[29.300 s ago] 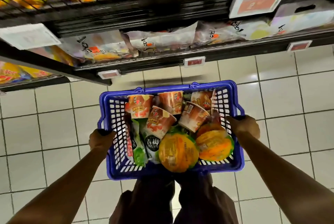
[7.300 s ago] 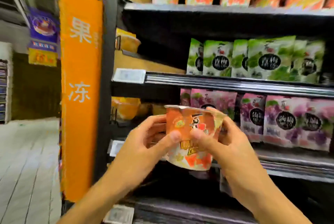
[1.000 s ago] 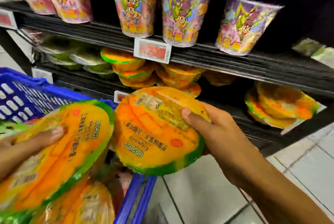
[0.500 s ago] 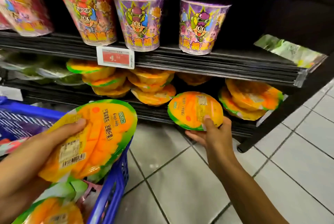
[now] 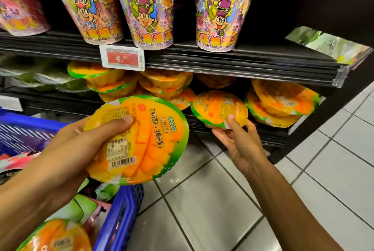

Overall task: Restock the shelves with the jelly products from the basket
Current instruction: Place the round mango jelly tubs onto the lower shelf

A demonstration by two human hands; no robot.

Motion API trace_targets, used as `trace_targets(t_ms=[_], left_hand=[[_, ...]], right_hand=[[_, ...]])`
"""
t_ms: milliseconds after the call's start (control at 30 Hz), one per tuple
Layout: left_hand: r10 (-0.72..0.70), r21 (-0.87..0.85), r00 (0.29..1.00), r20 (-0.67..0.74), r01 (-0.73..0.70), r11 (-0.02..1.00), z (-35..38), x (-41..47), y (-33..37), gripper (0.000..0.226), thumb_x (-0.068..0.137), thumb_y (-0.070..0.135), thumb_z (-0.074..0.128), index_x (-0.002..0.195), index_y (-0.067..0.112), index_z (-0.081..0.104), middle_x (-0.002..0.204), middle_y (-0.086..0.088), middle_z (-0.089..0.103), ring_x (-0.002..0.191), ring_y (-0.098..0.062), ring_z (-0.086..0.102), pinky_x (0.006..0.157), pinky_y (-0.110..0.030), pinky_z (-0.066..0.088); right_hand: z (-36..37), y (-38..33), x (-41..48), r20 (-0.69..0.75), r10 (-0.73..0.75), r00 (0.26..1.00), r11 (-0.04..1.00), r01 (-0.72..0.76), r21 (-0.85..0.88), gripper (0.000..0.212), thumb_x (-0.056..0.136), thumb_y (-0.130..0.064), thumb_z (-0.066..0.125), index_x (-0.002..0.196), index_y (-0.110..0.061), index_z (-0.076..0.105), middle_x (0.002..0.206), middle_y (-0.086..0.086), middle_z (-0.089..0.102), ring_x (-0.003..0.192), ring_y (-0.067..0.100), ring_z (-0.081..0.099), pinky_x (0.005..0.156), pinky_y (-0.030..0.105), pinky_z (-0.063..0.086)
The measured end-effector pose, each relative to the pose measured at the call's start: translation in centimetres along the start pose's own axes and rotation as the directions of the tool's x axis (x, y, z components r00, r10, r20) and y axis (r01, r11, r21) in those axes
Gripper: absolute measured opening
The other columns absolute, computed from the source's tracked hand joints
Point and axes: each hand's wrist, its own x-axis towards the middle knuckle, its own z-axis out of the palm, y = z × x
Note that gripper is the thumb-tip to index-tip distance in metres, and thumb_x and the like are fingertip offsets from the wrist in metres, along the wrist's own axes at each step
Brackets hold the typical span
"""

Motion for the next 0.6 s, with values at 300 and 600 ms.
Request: trace_targets(t_ms=[300,600], left_hand=[[-0.086,-0.113,0.996,-0.038,0.081,0.990,4.1,0.2,2.1,0.039,0.068,0.032,0.074,0.103,0.015,0.073,0.093,-0.004,0.078,0.080,-0.019,0.075,0.056,-0.023,0.058],[-0.040,-0.117,0.994,-0.102,0.028,0.993,4.9,-0.1,2.0,0.032,0.075,0.031,0.073,0.103,0.016,0.072,0.091,-0.004,0.078,0.080,-0.020,0.075,0.057,-0.026,0.059]], right_hand=[[0.8,0.1,-2.8,-0.171,0.006,0.985,0.999,-0.011,-0.031,0.062,0.095,-0.027,0.060,0.148,-0.011,0.033,0.127,0.015,0.055,0.099,0.023,0.064,0.093,0.038,0.055],[5.1,-0.3,-10.8,0.518,0.143,0.843,0.919,0.082,-0.386,0.048,0.079,-0.054,0.065,0.124,-0.045,0.049,0.106,-0.015,0.070,0.089,0.018,0.073,0.053,0.037,0.058]])
